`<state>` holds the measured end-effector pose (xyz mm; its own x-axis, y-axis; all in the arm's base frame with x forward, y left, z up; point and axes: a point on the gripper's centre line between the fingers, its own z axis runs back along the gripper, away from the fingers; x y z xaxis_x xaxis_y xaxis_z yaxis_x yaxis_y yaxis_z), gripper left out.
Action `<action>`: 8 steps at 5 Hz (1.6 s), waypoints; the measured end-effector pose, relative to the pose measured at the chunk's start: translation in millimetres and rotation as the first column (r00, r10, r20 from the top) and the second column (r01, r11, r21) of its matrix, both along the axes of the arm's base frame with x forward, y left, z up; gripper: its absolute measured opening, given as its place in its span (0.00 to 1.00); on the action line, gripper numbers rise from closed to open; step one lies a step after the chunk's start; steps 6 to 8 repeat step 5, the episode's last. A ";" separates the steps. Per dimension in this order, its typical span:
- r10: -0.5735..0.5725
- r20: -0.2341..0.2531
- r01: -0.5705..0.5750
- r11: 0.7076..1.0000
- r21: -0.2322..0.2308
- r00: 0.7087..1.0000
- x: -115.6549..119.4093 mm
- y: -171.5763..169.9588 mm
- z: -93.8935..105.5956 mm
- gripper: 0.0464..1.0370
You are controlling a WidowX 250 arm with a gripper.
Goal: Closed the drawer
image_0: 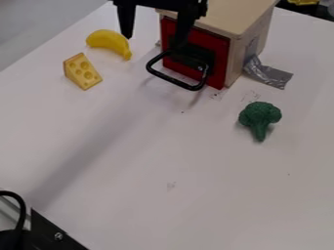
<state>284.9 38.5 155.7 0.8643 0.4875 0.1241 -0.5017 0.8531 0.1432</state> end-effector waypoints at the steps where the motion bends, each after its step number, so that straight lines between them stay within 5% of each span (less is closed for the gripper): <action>1: 0.036 -0.011 -0.036 0.998 -0.050 0.999 9.5 8.8 5.9 0.96; 3: 0.121 -0.029 -0.123 0.986 -0.109 0.992 14.6 32.7 18.5 0.96; 8: 0.132 -0.029 -0.134 0.985 -0.109 0.991 13.9 35.9 19.3 0.96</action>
